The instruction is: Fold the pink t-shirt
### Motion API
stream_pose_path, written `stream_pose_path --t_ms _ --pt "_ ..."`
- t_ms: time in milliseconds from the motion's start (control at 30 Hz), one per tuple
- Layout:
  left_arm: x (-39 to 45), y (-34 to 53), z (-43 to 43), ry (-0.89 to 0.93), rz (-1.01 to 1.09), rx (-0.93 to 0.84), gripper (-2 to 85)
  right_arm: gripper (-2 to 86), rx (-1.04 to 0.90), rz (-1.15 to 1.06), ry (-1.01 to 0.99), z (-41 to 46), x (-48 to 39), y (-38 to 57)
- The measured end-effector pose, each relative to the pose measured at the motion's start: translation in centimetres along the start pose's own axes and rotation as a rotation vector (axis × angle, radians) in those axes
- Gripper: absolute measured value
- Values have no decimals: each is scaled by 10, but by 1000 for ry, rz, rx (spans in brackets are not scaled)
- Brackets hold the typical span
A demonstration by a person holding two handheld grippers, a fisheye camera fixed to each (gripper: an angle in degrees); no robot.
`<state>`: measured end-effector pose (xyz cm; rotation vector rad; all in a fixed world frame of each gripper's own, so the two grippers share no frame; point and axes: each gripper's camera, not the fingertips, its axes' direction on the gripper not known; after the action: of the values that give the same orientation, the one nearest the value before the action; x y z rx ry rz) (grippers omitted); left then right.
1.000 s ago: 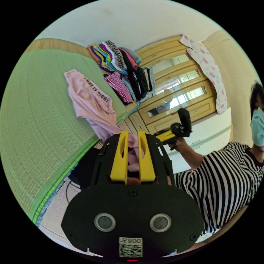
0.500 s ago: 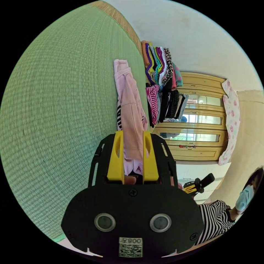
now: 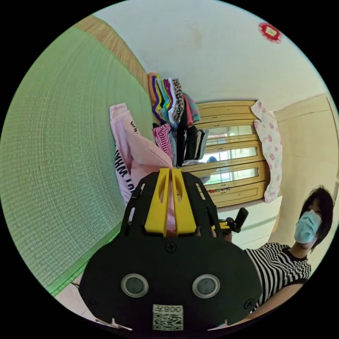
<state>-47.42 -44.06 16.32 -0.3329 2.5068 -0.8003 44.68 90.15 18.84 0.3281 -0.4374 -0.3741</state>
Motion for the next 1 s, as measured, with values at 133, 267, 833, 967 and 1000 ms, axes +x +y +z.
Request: stream_pose_path --t_ms 133,267,833,967,1000 --pt "76 41 -54 44 156 92 7 3 140 43 117 -43 -13 44" --pt "160 88 -96 103 343 189 7 4 332 47 212 -94 -41 88" --pt "508 257 -231 70 1217 549 6 4 1161 -211 520 -318 -215 247" --pt "554 286 -256 60 1317 595 6 4 1269 -279 520 -350 -240 270" --pt "559 289 -259 56 1327 599 6 4 1281 -289 515 -354 -242 272"
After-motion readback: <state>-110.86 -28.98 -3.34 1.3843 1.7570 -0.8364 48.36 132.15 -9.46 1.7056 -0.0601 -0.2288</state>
